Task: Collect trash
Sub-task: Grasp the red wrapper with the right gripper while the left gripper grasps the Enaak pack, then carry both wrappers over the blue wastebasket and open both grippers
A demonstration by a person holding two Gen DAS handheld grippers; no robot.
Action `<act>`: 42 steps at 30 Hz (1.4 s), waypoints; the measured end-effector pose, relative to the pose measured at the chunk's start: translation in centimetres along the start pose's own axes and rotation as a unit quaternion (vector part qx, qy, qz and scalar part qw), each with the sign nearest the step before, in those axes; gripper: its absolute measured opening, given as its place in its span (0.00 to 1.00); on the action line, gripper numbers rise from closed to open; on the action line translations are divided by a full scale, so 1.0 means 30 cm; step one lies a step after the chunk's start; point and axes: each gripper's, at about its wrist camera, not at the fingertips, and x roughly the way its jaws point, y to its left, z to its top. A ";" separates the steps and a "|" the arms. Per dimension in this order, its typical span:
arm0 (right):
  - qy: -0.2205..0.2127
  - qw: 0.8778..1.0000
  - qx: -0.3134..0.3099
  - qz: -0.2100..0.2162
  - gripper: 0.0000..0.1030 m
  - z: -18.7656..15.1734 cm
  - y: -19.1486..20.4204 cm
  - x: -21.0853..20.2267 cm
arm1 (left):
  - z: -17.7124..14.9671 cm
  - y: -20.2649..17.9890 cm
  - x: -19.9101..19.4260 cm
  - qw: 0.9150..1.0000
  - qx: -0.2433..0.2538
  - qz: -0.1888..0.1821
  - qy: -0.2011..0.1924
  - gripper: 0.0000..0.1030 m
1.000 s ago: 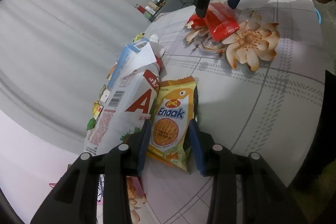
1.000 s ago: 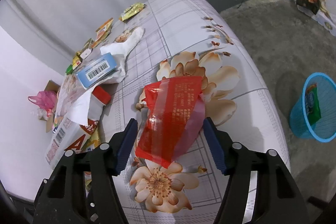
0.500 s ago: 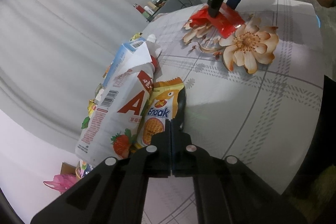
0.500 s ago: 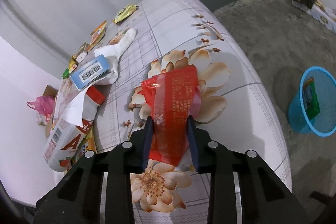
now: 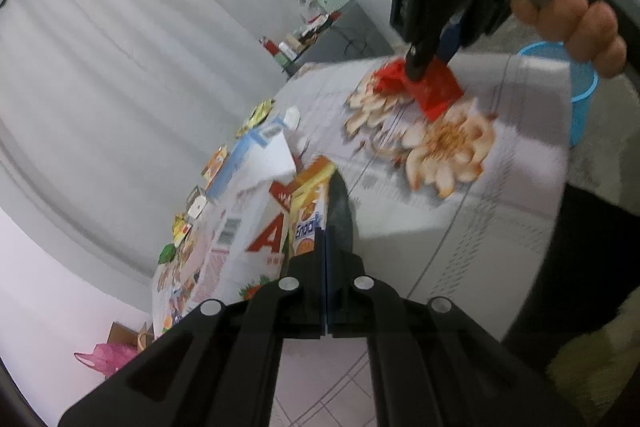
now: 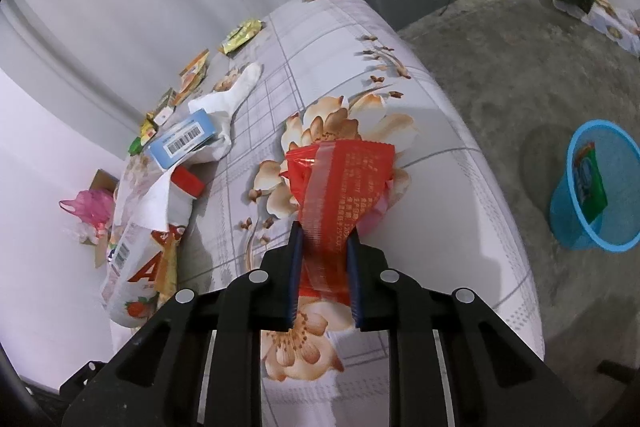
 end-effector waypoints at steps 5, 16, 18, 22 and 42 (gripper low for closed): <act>-0.005 1.000 0.011 0.008 0.17 -0.013 -0.029 -0.030 | 0.030 -0.008 -0.042 1.000 0.004 -0.005 -0.023 0.00; -0.056 0.997 0.037 0.028 0.16 -0.026 -0.122 -0.179 | 0.149 -0.030 -0.122 0.996 0.024 0.010 -0.088 0.00; -0.070 0.996 0.045 0.026 0.16 -0.025 -0.152 -0.219 | 0.181 -0.039 -0.129 0.994 0.031 0.009 -0.104 0.00; -0.110 0.991 0.069 0.006 0.16 -0.028 -0.252 -0.326 | 0.267 -0.059 -0.148 0.988 0.045 0.005 -0.148 0.00; -0.168 0.920 0.341 -0.093 0.16 -0.162 -1.027 -0.483 | 1.046 -0.415 0.215 0.904 -0.007 -0.423 -0.059 0.00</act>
